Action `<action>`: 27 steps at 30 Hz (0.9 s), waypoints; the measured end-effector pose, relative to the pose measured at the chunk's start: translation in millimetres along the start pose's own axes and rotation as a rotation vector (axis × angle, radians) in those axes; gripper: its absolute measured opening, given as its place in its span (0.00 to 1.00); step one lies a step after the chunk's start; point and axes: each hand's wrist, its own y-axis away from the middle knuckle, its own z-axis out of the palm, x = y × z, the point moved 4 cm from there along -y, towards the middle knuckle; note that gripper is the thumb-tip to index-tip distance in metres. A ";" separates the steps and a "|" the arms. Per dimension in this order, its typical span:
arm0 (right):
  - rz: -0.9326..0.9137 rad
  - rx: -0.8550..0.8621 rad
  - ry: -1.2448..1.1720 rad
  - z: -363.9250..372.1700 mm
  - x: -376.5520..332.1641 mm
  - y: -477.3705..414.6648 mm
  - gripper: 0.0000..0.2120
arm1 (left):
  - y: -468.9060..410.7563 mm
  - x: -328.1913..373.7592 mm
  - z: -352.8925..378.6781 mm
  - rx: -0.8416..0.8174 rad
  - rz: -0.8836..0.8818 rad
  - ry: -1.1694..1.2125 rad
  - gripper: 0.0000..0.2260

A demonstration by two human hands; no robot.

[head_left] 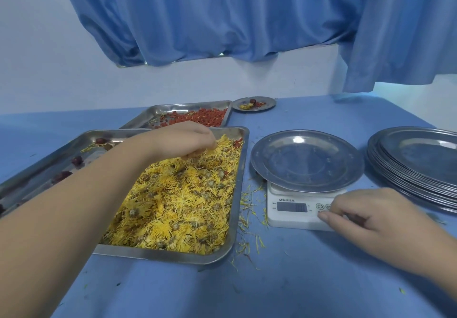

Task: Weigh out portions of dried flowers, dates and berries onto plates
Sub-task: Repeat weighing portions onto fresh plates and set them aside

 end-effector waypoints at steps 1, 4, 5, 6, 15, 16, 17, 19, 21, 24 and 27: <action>0.004 0.000 -0.005 -0.5 -0.3 -0.4 0.17 | -3.6 7.1 4.2 0.004 0.021 0.007 0.10; -0.003 0.012 -0.007 -2.3 -1.4 -1.8 0.18 | -18.9 35.4 20.7 0.037 0.086 0.035 0.08; -0.008 0.020 -0.009 -3.2 -1.4 -2.2 0.18 | -25.6 46.1 27.6 0.045 0.107 0.042 0.08; -0.009 0.027 -0.011 -3.8 -0.9 -2.4 0.18 | -32.6 56.7 35.1 0.048 0.126 0.044 0.08; 0.064 0.069 -0.062 -7.7 15.4 -3.3 0.18 | -72.6 105.2 83.9 0.064 0.253 -0.241 0.17; 0.060 0.068 -0.063 -7.6 15.8 -2.9 0.18 | -72.2 104.1 84.8 0.054 0.245 -0.244 0.19; 0.054 0.068 -0.061 -7.3 15.6 -2.8 0.17 | -70.7 102.5 84.7 0.047 0.232 -0.217 0.21; 0.040 0.071 -0.060 -6.3 14.4 -2.5 0.18 | -66.5 99.0 81.4 0.046 0.213 -0.105 0.22; 0.026 0.074 -0.067 -4.6 12.9 -2.2 0.18 | -62.1 95.8 75.3 0.063 0.206 0.011 0.22; 0.002 0.086 -0.062 -2.6 10.5 -1.9 0.18 | -54.3 87.4 63.1 0.107 0.206 0.104 0.22; -0.022 0.107 -0.041 -1.5 5.7 -1.7 0.18 | -42.3 70.3 51.2 0.154 0.206 0.131 0.18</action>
